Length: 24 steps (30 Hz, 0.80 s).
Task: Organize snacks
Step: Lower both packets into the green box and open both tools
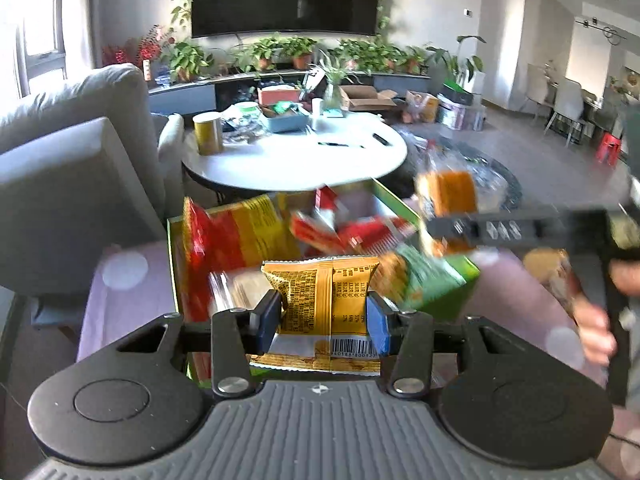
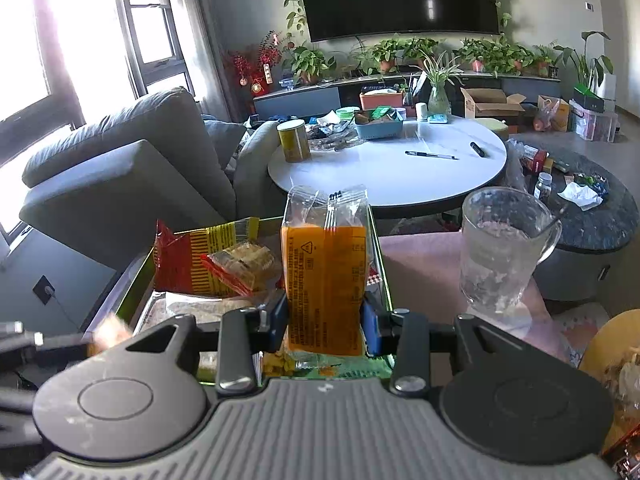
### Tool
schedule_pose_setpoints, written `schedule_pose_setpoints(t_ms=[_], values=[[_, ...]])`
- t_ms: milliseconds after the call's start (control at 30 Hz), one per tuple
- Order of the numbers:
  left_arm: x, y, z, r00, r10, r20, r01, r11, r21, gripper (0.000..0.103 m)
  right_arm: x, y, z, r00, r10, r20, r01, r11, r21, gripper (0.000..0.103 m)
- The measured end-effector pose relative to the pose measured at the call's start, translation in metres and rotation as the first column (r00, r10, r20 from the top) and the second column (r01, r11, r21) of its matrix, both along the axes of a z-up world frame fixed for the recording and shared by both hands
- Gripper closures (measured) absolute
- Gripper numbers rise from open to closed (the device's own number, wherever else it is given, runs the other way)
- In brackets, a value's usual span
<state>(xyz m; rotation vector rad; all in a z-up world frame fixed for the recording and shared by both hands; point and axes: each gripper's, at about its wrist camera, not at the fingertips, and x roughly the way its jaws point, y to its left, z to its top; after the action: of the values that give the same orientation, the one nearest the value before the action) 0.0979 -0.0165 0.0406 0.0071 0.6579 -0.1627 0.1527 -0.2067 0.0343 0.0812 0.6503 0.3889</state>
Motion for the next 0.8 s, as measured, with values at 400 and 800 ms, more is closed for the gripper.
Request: schedule_pose_setpoints(t_ms=[400,800], values=[[0.08,0.017,-0.02,0.993,0.072,-0.097,-0.073,0.997,-0.009,0.06,0.018,0.01,-0.006,1.0,0.009,-0.028,-0.009,1.0,-0.006,0.021],[0.09,0.005,-0.03,0.992,0.034,-0.123,-0.033,0.999,0.009,0.049,0.027,0.011,-0.013,1.0,-0.013,-0.025,0.013,1.0,0.002,0.016]])
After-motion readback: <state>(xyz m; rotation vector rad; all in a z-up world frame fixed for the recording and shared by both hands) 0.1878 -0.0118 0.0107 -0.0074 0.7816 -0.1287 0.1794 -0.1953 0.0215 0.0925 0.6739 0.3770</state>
